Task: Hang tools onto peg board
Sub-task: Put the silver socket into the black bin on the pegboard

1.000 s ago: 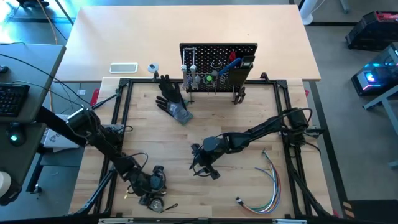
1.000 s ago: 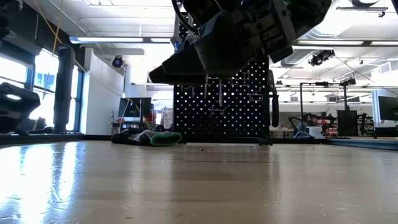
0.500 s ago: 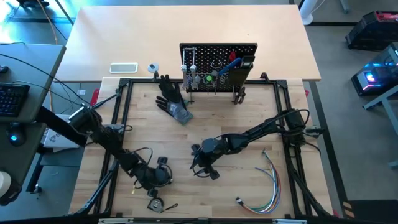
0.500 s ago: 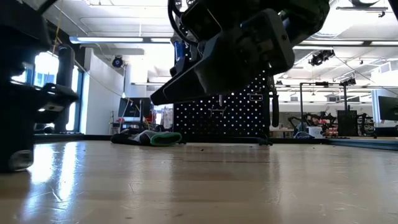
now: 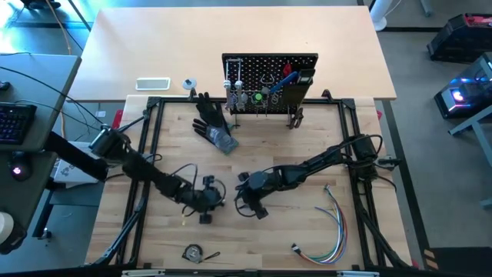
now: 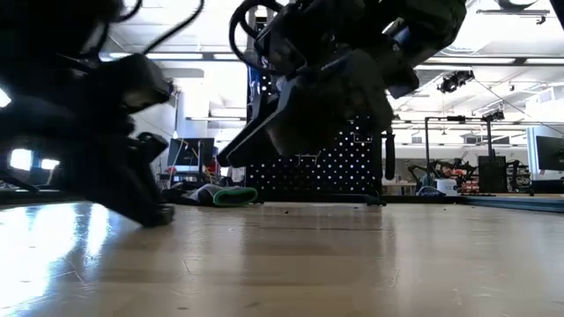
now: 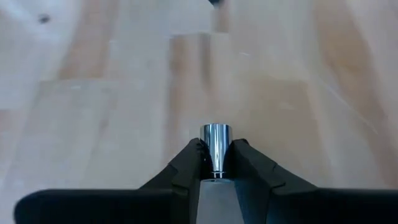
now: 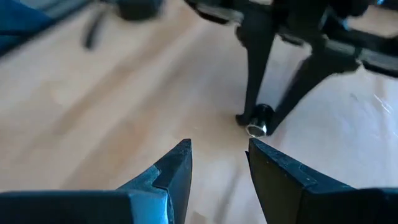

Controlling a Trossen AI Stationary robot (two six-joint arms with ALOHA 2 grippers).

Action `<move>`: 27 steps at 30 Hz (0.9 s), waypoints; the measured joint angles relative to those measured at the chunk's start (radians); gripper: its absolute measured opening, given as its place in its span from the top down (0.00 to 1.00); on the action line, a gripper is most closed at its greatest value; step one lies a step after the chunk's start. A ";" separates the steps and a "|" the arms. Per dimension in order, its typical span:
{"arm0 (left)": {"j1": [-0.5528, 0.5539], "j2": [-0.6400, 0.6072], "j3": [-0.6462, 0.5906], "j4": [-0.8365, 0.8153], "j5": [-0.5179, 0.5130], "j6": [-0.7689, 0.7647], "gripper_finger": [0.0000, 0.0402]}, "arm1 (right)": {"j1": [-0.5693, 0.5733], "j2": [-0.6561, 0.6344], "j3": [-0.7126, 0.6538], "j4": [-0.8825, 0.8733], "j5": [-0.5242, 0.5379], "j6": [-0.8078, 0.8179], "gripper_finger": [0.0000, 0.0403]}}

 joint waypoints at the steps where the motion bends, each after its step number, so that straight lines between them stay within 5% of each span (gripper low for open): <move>1: 0.017 0.000 -0.001 0.009 0.001 -0.011 0.84 | 0.000 0.000 0.000 -0.007 0.032 0.008 0.63; 14: 0.179 0.001 -0.001 0.101 -0.002 -0.330 0.84 | -0.005 0.003 -0.008 -0.058 0.371 0.114 0.63; 27: 0.248 0.016 0.002 0.227 0.036 -0.413 0.83 | -0.002 0.144 -0.005 0.008 0.556 0.528 0.63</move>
